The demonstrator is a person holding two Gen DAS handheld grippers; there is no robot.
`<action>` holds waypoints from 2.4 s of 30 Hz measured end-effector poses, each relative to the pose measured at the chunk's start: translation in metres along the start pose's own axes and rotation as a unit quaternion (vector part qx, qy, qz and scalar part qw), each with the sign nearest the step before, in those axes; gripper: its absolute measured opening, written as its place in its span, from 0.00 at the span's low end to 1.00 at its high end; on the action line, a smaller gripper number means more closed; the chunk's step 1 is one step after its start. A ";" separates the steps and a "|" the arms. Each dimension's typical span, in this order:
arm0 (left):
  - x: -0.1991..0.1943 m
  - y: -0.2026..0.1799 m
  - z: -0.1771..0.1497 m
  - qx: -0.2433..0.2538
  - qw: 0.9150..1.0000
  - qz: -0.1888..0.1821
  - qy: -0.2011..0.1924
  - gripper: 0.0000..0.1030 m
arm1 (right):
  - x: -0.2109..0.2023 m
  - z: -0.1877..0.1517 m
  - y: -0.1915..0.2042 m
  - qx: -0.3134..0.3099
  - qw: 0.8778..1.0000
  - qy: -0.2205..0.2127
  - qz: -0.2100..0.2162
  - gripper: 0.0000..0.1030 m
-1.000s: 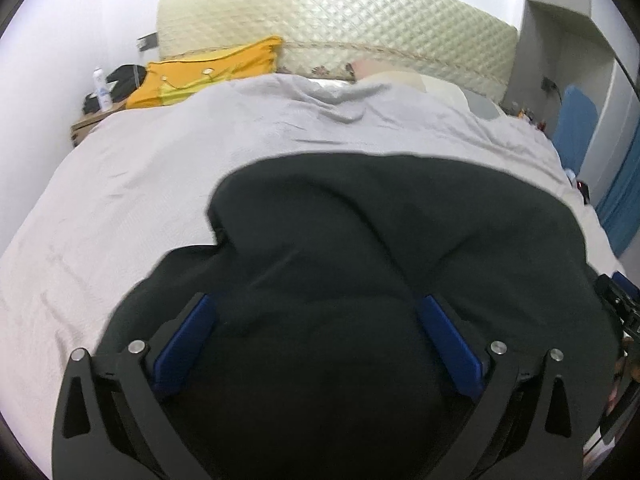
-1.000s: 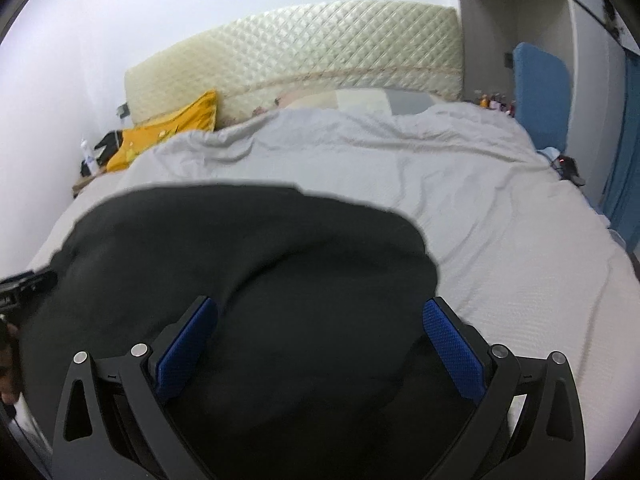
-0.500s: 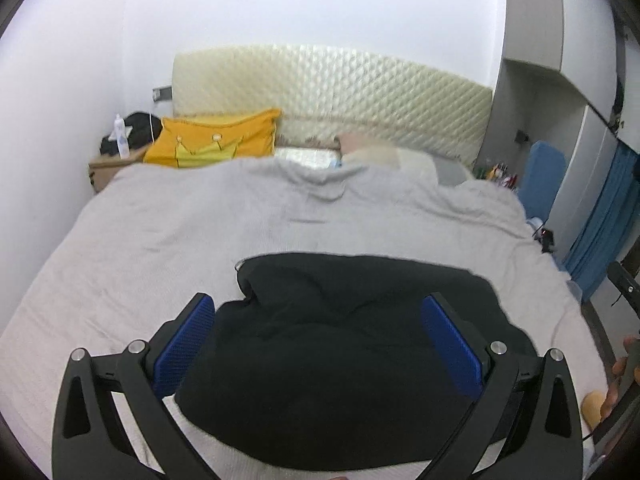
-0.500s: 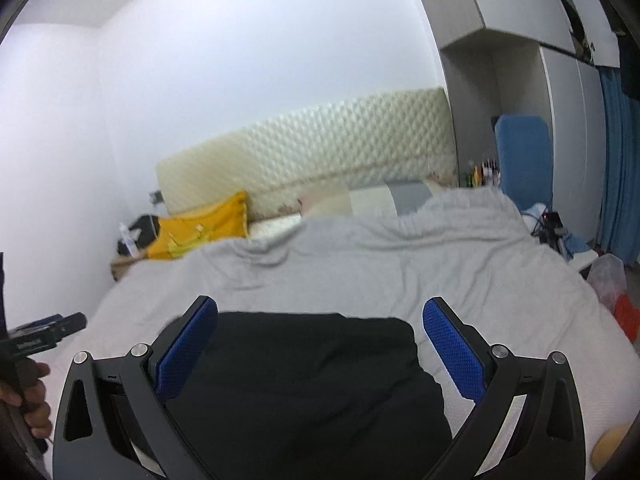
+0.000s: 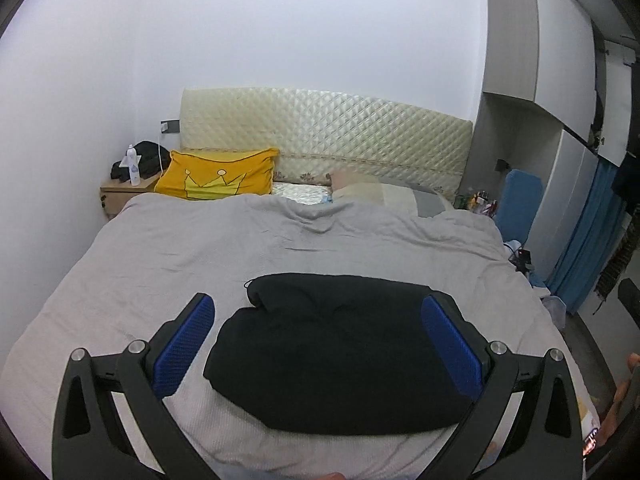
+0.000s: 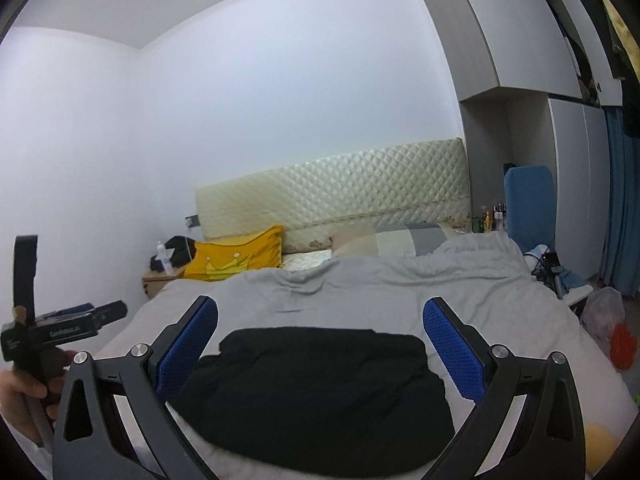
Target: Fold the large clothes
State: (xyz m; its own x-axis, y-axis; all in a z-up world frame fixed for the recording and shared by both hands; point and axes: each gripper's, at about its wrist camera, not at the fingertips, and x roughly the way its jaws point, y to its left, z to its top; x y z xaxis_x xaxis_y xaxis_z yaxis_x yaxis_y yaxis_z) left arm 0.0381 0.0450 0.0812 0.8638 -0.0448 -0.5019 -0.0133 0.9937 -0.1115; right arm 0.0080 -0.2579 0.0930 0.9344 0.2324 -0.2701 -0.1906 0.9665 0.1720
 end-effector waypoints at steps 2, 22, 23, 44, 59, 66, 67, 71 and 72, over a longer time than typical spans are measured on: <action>-0.008 -0.003 -0.006 0.007 1.000 -0.002 -0.001 1.00 | -0.011 -0.005 0.007 -0.005 1.000 0.001 0.005 1.00; -0.035 -0.024 -0.085 0.032 0.998 -0.012 0.047 1.00 | -0.055 -0.090 0.018 0.010 0.997 0.075 -0.006 1.00; -0.036 -0.023 -0.087 0.031 0.998 -0.011 0.048 1.00 | -0.057 -0.090 0.019 0.009 0.997 0.073 -0.005 1.00; -0.030 -0.029 -0.105 0.022 0.999 -0.026 0.033 1.00 | -0.039 -0.121 0.009 0.008 0.998 0.069 -0.002 1.00; -0.018 -0.036 -0.119 0.017 0.998 -0.025 0.048 1.00 | -0.035 -0.132 0.001 0.009 0.997 0.073 -0.025 1.00; -0.018 -0.036 -0.127 0.023 0.998 -0.011 0.052 1.00 | -0.038 -0.132 0.000 0.006 0.997 0.071 -0.027 1.00; -0.017 -0.036 -0.128 0.023 0.998 -0.010 0.053 1.00 | -0.039 -0.133 0.000 0.006 0.997 0.070 -0.028 1.00; -0.018 -0.034 -0.130 0.019 0.998 -0.006 0.056 1.00 | -0.041 -0.133 0.000 0.009 0.997 0.068 -0.028 1.00; -0.019 -0.034 -0.130 0.020 0.998 -0.004 0.056 1.00 | -0.041 -0.133 0.000 0.009 0.997 0.068 -0.028 1.00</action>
State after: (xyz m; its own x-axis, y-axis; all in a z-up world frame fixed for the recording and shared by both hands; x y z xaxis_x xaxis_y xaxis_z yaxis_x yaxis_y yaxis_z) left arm -0.0433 -0.0012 -0.0176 0.8024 -0.0611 -0.5936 0.0145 0.9964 -0.0830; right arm -0.0705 -0.2528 -0.0221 0.8938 0.1921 -0.4052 -0.1326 0.9764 0.1702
